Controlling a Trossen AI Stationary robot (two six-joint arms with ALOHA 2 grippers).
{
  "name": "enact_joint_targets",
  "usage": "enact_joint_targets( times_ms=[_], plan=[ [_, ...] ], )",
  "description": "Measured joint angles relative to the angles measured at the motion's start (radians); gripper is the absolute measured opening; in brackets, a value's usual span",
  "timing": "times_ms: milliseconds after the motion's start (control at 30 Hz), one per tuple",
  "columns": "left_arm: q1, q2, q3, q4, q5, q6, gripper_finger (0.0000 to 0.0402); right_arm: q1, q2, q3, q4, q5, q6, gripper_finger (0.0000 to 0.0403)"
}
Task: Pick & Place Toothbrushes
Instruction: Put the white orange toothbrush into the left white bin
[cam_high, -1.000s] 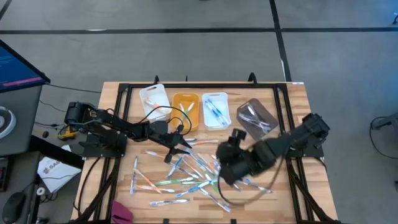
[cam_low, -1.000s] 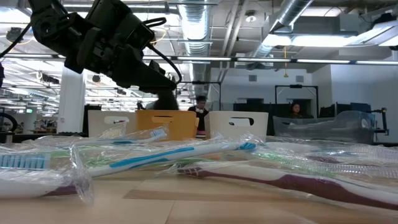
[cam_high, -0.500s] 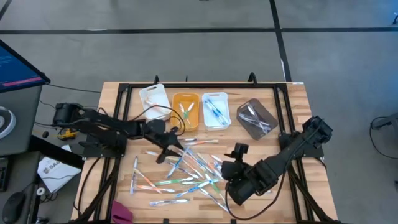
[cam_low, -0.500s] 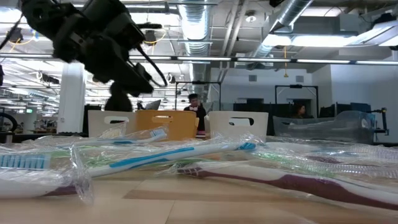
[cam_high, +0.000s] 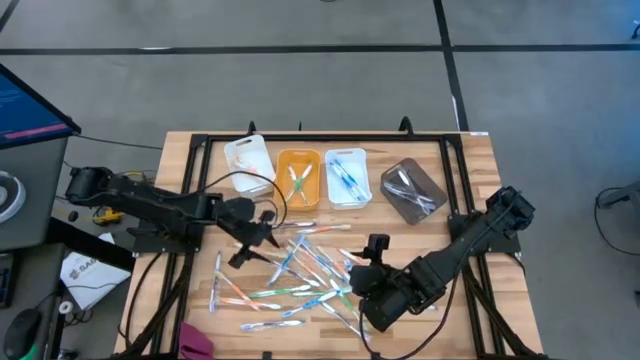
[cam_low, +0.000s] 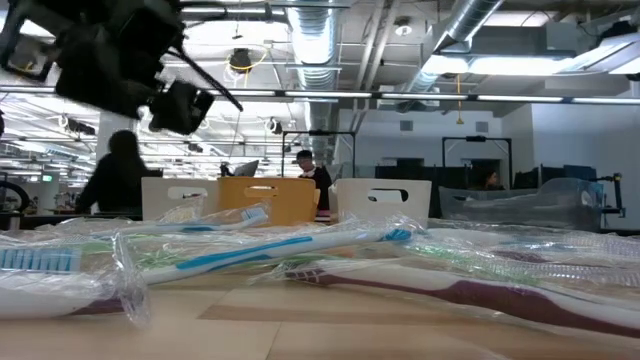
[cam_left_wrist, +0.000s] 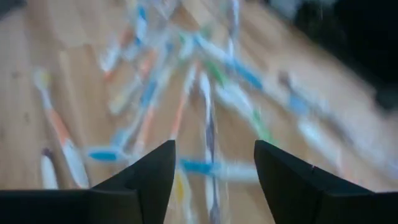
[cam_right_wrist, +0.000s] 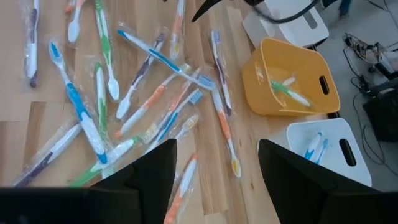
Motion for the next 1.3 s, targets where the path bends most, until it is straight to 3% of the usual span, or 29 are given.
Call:
enact_joint_targets(
  times_ms=[100,267,367,467,767,1300],
  plan=[
    [0.000,0.014,-0.001,-0.083,-0.001,0.088,0.0221,-0.012,0.000,0.000,0.013,-0.001,0.000,0.0221],
    [-0.001,0.018,-0.001,-0.176,-0.003,0.096,0.0222,-0.026,0.000,-0.007,0.022,-0.001,-0.001,0.0221],
    [0.000,0.018,-0.001,-0.203,-0.058,0.093,0.0220,-0.032,0.000,-0.028,0.039,-0.002,-0.028,0.0221],
    [0.001,0.031,-0.001,-0.216,-0.128,0.062,0.0219,-0.032,0.000,-0.029,0.041,-0.002,-0.034,0.0221],
    [-0.002,0.052,-0.001,-0.215,-0.122,-0.167,0.0218,-0.037,0.000,-0.029,0.074,-0.002,-0.053,0.0221],
    [-0.001,0.052,-0.001,-0.184,-0.121,-0.197,0.0218,-0.037,0.000,-0.029,0.082,-0.002,-0.053,0.0221]
  ],
)
